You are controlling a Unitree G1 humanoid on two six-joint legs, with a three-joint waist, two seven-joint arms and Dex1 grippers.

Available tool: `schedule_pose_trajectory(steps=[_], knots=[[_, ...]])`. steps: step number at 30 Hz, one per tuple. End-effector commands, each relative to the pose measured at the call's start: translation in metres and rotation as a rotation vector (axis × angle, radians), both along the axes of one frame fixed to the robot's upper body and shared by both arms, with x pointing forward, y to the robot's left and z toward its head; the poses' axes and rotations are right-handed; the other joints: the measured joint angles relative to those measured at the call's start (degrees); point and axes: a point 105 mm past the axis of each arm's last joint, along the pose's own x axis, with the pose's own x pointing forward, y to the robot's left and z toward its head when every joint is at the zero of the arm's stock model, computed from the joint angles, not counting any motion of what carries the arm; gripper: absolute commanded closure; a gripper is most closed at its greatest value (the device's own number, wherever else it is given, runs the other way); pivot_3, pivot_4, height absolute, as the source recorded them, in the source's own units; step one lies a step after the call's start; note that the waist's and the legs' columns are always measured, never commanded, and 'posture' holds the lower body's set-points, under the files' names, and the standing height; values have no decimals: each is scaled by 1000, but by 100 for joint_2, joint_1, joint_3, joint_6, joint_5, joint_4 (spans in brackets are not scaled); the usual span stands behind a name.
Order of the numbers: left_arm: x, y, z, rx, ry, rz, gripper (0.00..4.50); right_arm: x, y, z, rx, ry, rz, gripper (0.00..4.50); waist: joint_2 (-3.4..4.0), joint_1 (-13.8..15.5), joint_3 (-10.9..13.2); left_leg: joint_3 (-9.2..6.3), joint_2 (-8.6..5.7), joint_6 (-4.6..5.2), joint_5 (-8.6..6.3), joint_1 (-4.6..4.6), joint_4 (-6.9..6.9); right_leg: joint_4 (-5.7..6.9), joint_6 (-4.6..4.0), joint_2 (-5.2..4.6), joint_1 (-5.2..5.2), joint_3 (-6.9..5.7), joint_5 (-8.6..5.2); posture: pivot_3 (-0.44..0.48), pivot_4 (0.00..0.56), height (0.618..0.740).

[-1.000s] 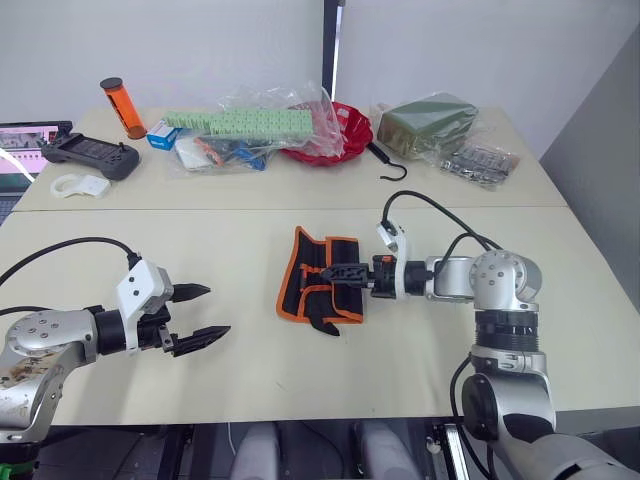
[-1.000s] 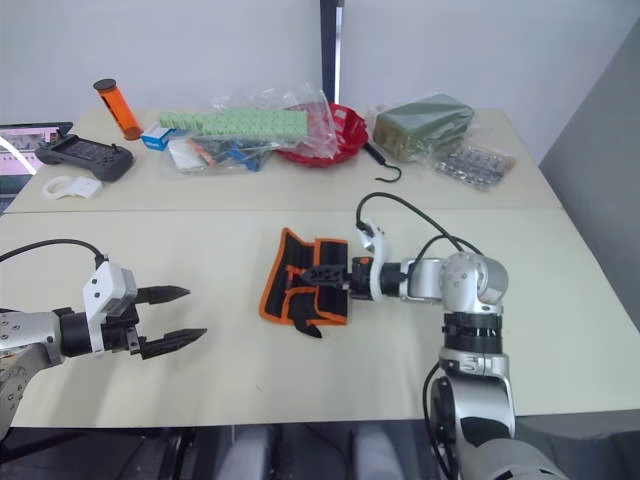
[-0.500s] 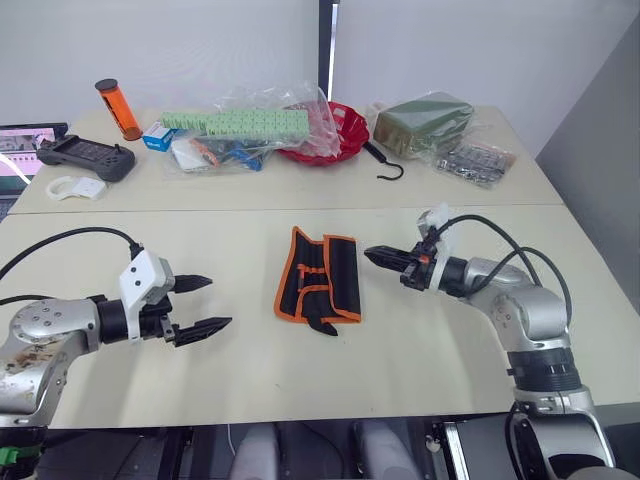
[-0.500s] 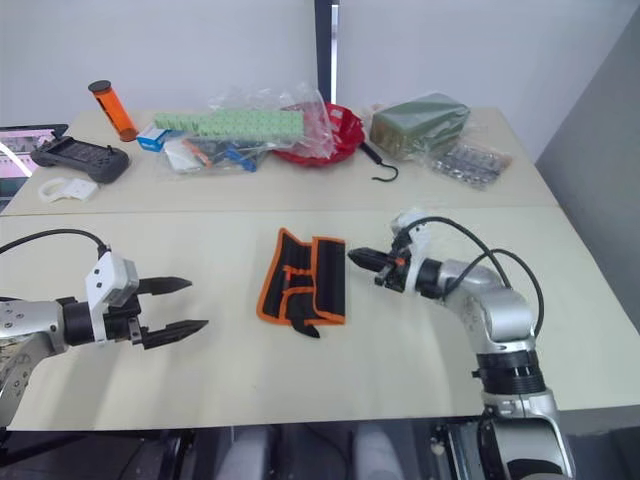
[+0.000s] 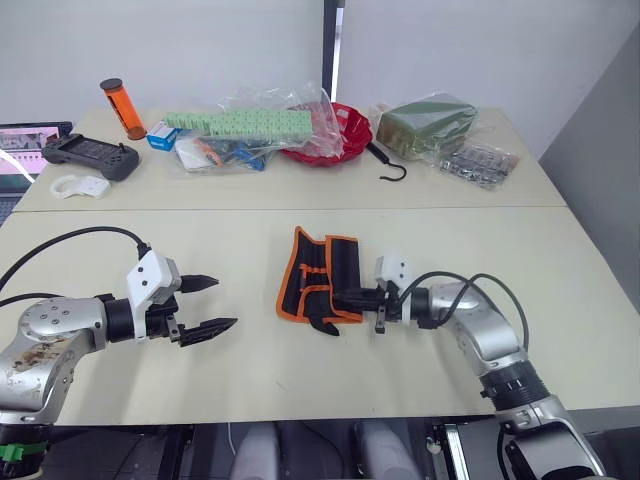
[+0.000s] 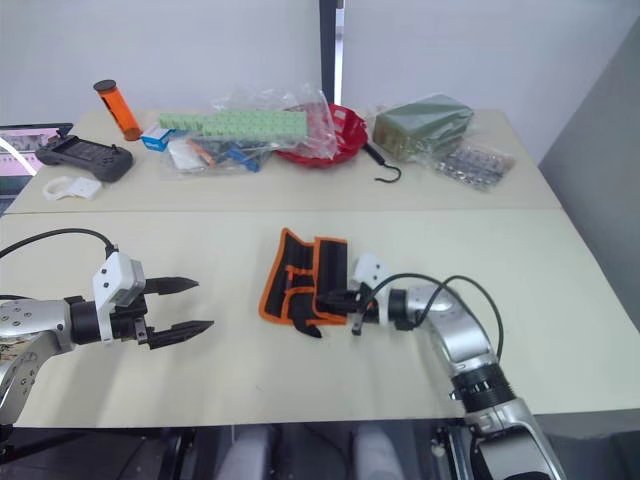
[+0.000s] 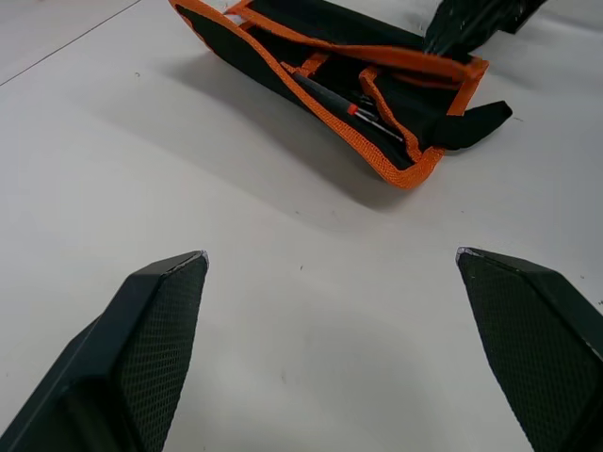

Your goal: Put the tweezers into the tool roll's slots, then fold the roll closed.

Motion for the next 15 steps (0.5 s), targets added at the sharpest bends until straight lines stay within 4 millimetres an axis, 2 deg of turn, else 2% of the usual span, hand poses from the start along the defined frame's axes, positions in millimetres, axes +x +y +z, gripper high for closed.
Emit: schedule_pose_trajectory(steps=[1,5,9,12,15], knots=[[-1,-4,8,4,-39,-24,0,-6,-3,-15,-92,4,36,4468,0,5,0,0,0,0,0,3,0,0,0,0,3,0,0,0,150,740],[0,-6,8,1,-43,-26,0,-6,-9,-32,-191,17,28,4468,-3,10,-2,0,0,0,0,13,-2,-1,1,0,12,-1,-1,0,150,740],[1,-11,7,-3,-42,-46,0,2,-12,-31,-218,-4,1,4468,-10,8,-7,0,0,0,0,23,-1,0,0,1,19,-1,0,0,150,740],[5,-14,9,-31,-51,-38,0,2,-5,-12,-117,-29,17,4468,-11,11,-7,-1,1,0,0,25,1,3,0,1,21,-1,0,0,150,740],[12,-15,13,-86,-61,1,0,-3,1,28,39,-68,55,4468,-8,18,-4,-3,0,0,0,19,9,8,0,1,20,-2,0,0,150,740]])
